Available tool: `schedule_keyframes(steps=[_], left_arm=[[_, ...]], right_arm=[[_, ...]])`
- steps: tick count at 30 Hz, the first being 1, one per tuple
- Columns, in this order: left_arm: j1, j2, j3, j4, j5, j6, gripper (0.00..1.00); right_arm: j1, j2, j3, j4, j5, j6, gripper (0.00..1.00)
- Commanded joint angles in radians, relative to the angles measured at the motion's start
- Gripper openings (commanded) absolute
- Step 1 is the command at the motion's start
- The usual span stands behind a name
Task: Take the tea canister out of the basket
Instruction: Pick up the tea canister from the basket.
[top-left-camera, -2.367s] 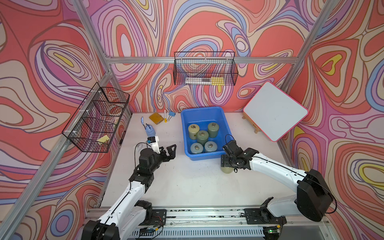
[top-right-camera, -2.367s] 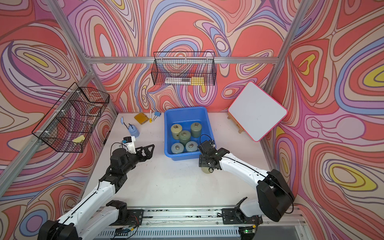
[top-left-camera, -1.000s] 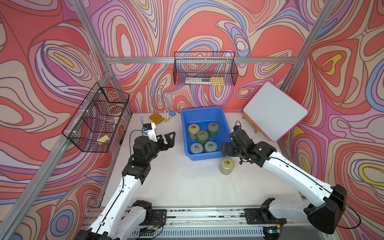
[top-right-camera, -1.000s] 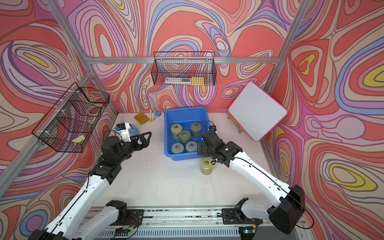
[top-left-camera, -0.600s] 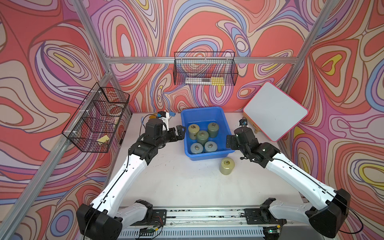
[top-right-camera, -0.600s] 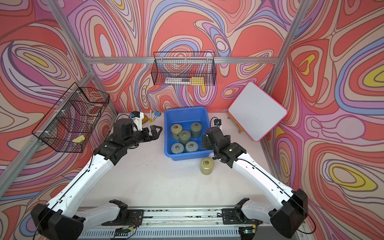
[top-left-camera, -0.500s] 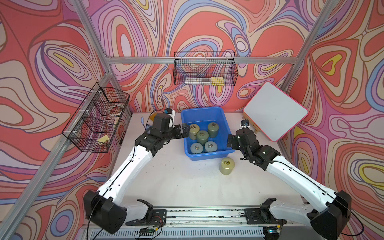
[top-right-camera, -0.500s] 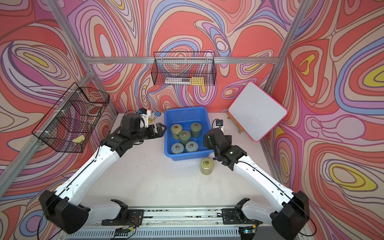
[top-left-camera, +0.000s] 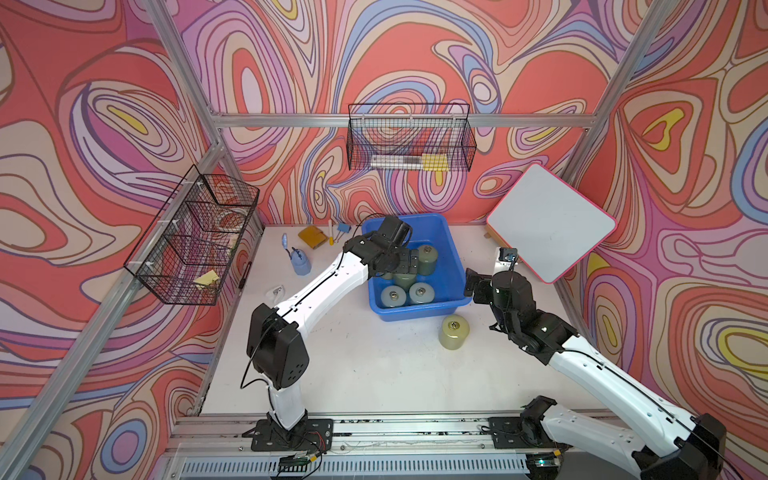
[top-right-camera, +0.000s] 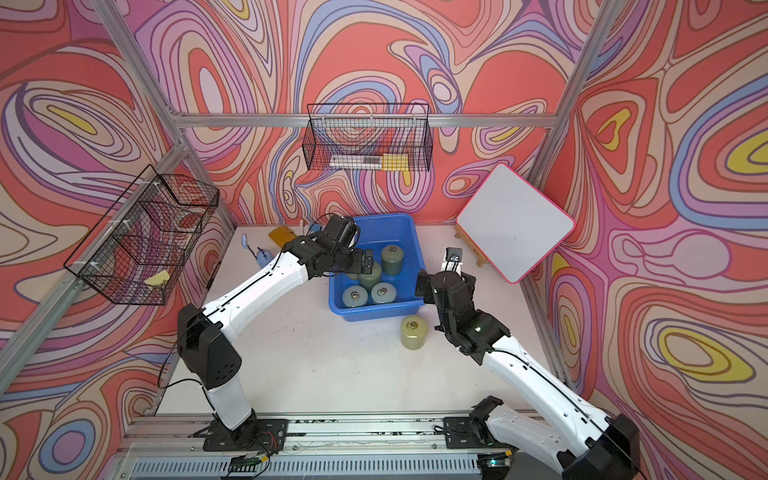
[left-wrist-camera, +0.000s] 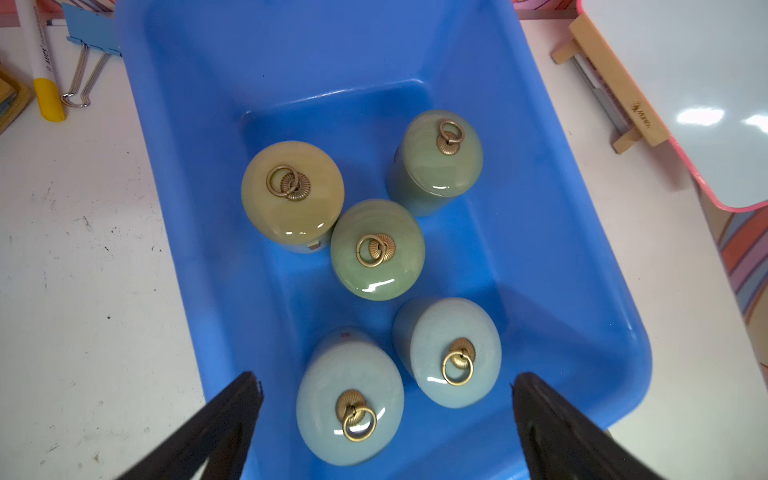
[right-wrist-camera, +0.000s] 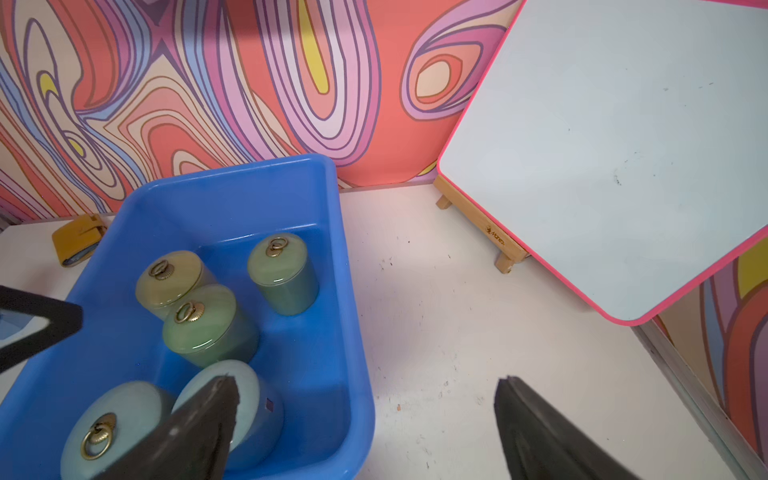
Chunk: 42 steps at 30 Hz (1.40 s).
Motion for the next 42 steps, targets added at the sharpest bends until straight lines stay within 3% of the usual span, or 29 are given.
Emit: schedule_keyframes(steps=[1, 15, 42], left_arm=[[-0.009, 0.051, 0.054, -0.078, -0.066, 0.002, 0.99], [-0.009, 0.24, 0.158, -0.083, -0.131, -0.061, 0.99], [-0.01, 0.402, 0.206, 0.035, -0.045, -0.102, 0.99]], right_arm=[[-0.003, 0.002, -0.015, 0.015, -0.018, 0.001, 0.98], [-0.003, 0.024, -0.016, 0.015, -0.021, 0.002, 0.98], [-0.003, 0.059, -0.016, 0.02, -0.028, 0.003, 0.98]])
